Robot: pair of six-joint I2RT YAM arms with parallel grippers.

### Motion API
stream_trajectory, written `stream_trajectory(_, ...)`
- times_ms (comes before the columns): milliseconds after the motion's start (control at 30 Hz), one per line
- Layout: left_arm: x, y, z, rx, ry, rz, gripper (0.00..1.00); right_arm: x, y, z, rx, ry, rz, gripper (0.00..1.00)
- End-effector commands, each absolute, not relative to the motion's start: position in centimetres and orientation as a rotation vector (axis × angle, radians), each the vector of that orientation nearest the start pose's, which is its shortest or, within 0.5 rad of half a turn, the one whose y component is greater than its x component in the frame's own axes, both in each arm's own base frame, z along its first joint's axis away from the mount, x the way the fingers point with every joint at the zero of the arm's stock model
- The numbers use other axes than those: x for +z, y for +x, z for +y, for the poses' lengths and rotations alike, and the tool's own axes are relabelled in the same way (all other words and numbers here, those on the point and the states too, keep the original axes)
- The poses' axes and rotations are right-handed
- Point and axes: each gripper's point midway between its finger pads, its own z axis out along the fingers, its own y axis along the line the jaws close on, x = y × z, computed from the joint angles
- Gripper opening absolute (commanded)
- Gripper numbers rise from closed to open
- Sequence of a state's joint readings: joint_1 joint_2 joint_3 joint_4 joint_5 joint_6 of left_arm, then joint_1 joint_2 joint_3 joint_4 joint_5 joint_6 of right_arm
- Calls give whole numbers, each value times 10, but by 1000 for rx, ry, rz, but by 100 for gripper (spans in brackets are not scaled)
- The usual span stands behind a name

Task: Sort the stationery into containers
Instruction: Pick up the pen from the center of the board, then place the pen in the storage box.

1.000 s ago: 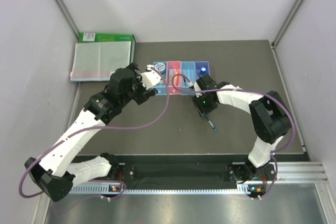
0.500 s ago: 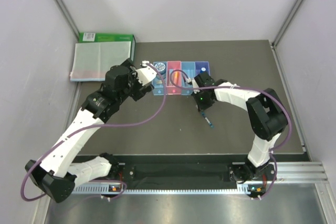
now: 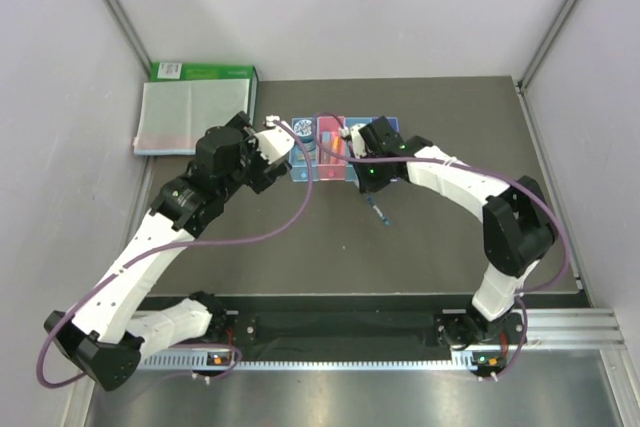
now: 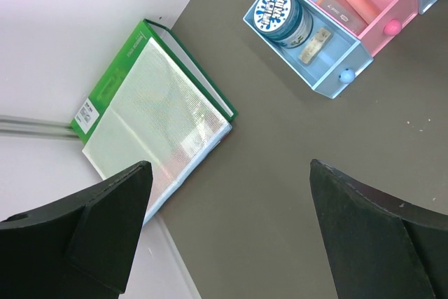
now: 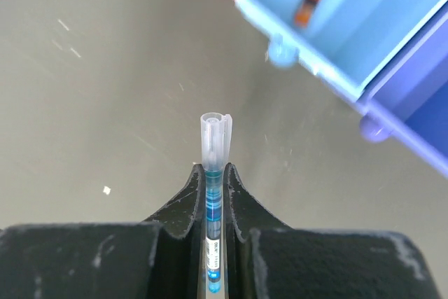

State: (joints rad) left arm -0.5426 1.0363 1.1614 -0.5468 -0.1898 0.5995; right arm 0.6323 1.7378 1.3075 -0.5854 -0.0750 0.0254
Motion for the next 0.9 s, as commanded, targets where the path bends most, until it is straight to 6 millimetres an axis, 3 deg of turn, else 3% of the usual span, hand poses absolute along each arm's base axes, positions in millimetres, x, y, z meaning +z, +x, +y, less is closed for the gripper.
stream_trajectory(0,326,307,-121,197,915,1686,99,166,343,281,427,-763,2302,0)
stream_trajectory(200,327,306,-122,187,916,1690,99,202,386,293,408,-652,2209,0)
stream_trajectory(233,325,306,-123,186,919,1694,99,198,395,292,395,-632,2218,0)
stream_trajectory(300,325,305,-123,181,920,1695,99,212,413,294,397,-589,2179,0)
stream_trajectory(367,324,305,-123,180,922,1696,99,209,430,292,377,-548,2182,0)
stream_trajectory(467,321,306,-123,185,926,1701,99,220,457,292,381,-497,2141,0)
stream_trajectory(733,315,307,-120,202,932,1713,99,202,511,272,316,-406,2137,0)
stream_trajectory(867,310,308,-121,205,937,1722,99,187,518,268,297,-411,2153,0)
